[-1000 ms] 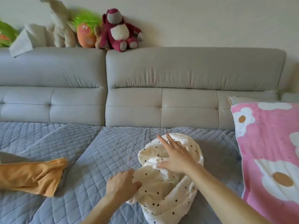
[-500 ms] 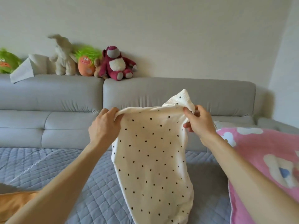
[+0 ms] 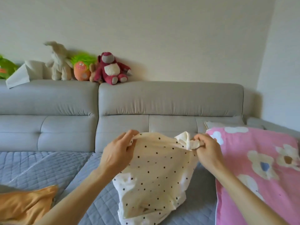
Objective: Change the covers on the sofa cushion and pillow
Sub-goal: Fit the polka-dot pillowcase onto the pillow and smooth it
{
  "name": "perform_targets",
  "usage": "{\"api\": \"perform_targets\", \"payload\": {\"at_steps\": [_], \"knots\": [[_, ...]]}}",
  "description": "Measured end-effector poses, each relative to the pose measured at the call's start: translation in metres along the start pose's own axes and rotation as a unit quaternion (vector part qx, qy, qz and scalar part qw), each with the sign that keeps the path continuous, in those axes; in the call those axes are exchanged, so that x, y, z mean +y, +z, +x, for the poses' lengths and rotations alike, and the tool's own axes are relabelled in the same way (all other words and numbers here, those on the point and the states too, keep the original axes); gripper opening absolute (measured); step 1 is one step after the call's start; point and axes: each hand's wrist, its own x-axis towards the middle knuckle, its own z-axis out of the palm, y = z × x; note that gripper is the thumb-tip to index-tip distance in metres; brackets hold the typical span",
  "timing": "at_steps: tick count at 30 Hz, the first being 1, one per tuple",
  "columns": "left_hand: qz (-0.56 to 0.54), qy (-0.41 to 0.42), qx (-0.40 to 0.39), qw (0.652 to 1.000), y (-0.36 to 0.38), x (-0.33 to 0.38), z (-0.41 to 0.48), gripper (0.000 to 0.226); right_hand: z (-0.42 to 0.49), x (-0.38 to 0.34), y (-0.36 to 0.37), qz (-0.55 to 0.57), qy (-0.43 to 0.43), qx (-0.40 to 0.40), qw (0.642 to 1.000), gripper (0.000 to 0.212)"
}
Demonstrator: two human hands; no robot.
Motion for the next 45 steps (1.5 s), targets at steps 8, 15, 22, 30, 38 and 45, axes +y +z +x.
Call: {"api": "perform_targets", "payload": {"at_steps": [8,15,22,30,38,45], "knots": [[0.147,-0.055,-0.451,0.878,0.076,-0.028,-0.123,0.090,-0.103,0.097,0.054,-0.226,0.017,-0.391,0.892,0.082],[0.115,-0.080,-0.446,0.884,0.099,-0.043,-0.140,0.066,-0.110,0.107,0.106,-0.294,-0.030,-0.394,0.870,0.058],[0.059,-0.121,-0.260,0.956,0.051,-0.096,-0.138,0.050,-0.092,0.067,0.137,-0.140,-0.081,-0.259,0.952,0.045],[0.208,-0.104,-0.043,0.972,-0.090,-0.202,-0.140,0.048,-0.082,-0.076,0.261,0.011,-0.131,-0.239,0.962,0.043],[0.365,-0.331,-0.174,0.853,-0.190,-0.341,-0.157,0.089,-0.102,-0.203,0.396,0.105,-0.119,-0.410,0.898,0.049],[0.308,-0.300,-0.138,0.892,-0.126,-0.354,-0.212,0.071,-0.140,-0.158,0.449,-0.078,-0.224,-0.440,0.866,0.063]]}}
